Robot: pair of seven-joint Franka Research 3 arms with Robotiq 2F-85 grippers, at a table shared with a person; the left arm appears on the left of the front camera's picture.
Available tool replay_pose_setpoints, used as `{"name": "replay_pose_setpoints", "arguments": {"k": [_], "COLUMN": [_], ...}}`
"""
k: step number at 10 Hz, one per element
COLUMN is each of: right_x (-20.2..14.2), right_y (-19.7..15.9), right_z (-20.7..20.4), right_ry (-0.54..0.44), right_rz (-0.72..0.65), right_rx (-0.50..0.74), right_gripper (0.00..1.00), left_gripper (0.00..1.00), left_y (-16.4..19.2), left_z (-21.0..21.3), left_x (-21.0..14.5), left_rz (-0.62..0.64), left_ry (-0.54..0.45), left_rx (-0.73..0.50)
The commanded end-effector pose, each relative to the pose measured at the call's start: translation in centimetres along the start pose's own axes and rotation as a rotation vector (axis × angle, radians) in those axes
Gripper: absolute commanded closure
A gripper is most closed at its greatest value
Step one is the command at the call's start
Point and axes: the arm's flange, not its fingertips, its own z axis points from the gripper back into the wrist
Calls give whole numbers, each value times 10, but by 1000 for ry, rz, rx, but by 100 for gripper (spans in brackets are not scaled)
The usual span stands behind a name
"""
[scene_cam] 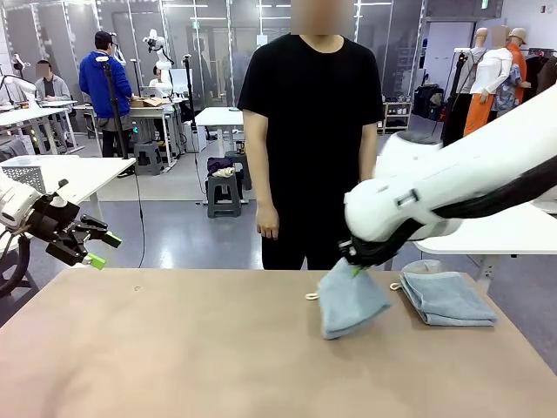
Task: Fold the towels and place them in the basket.
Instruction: Stack the folded Towel with hook on the right side of the table.
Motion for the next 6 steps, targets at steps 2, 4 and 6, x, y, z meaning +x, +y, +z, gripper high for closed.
{"name": "replay_pose_setpoints", "arguments": {"k": [2, 4, 6], "right_x": [14, 35, 50], "right_y": [-59, -95, -131], "right_z": [44, 66, 87], "right_ry": [-35, -48, -19], "right_rz": [23, 22, -30], "right_rx": [35, 42, 34], "right_gripper": [92, 92, 92], "left_gripper": [0, 0, 0], "left_y": [-1, -1, -1], "left_z": [1, 1, 1], "left_x": [2, 2, 2], "left_rz": [-5, -5, -5], "left_ry": [0, 0, 0], "left_rx": [1, 1, 1]}}
